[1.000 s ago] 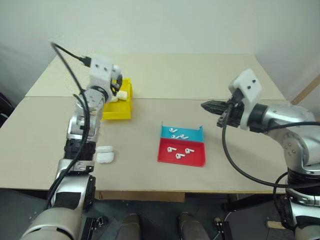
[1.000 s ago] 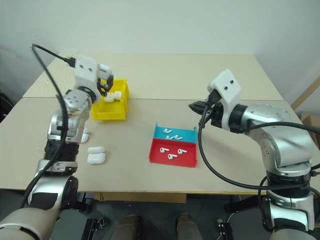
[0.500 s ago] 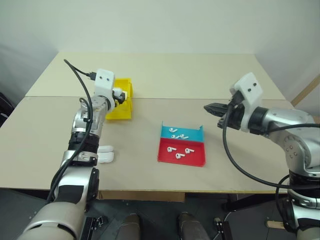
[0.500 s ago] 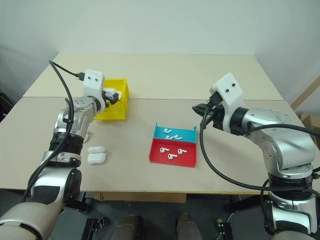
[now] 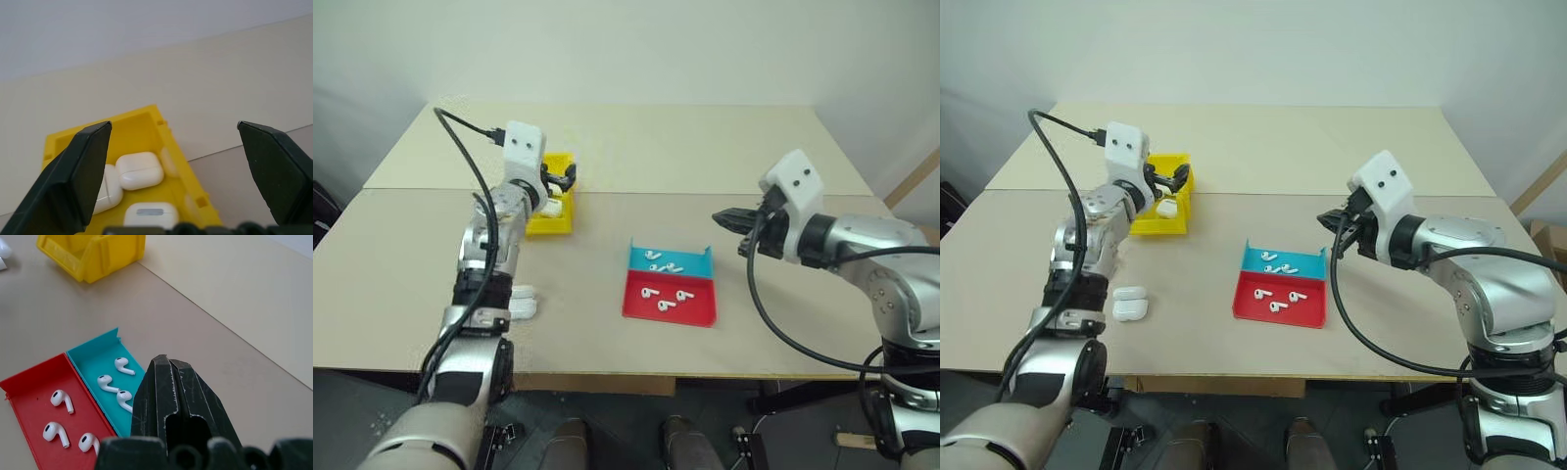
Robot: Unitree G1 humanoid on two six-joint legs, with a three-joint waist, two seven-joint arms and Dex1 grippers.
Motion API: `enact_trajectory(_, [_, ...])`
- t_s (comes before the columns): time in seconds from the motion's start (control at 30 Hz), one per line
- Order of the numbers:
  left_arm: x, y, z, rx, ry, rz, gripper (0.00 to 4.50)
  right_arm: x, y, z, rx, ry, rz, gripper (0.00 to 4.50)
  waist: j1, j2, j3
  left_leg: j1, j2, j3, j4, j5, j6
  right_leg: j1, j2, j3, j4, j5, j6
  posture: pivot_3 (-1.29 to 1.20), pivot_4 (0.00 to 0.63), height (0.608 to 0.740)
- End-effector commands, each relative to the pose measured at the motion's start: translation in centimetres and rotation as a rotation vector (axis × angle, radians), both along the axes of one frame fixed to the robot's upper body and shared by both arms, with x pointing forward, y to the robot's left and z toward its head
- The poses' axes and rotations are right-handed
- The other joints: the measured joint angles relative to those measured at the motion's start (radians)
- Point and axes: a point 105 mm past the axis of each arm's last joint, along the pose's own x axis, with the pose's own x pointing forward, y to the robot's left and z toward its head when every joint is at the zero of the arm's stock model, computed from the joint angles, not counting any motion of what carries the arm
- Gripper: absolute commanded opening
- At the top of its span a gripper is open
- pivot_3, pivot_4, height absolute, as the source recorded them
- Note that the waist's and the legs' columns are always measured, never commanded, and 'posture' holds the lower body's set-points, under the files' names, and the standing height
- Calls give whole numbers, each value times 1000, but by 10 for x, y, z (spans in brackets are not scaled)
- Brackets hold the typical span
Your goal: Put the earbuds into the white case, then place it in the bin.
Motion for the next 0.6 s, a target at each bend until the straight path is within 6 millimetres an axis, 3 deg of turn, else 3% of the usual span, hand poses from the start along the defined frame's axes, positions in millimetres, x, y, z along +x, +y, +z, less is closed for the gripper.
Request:
enact_trajectory(0.03, [-22, -16, 12, 79, -69, -144, 4478, -17, 1, 12, -63, -106, 84, 0, 0, 0, 0, 0, 0, 0, 0, 0, 0, 0, 0, 0, 0, 0, 0, 0, 150, 740])
enact_trajectory(0.2, [-57, -30, 8, 127, -56, -335, 4478, -49, 0, 5, -164, -261, 246, 0, 0, 0, 0, 0, 0, 0, 1, 0, 0, 1, 0, 0, 0, 0, 0, 0, 150, 740])
enact_trajectory(0.33, [-98, -28, -5, 130, 22, -506, 4478, -71, -7, -5, -238, -241, 381, 0, -6, 0, 0, 2, 0, 0, 1, 0, 0, 2, 0, 0, -1, 0, 1, 0, 150, 740])
enact_trajectory(0.47, [-140, -6, -23, 169, 120, -626, 4478, -81, -30, -14, -321, -178, 398, 0, -13, 0, 0, 6, 2, 2, 0, 0, 0, 4, 1, 2, 1, 0, 1, 0, 150, 740])
enact_trajectory(0.6, [-170, 20, -40, 218, 207, -676, 4478, -89, -52, -23, -377, -130, 377, 0, -7, -1, 0, 9, 3, 3, 0, 0, 0, 7, 2, 2, -1, -1, 1, 0, 150, 740])
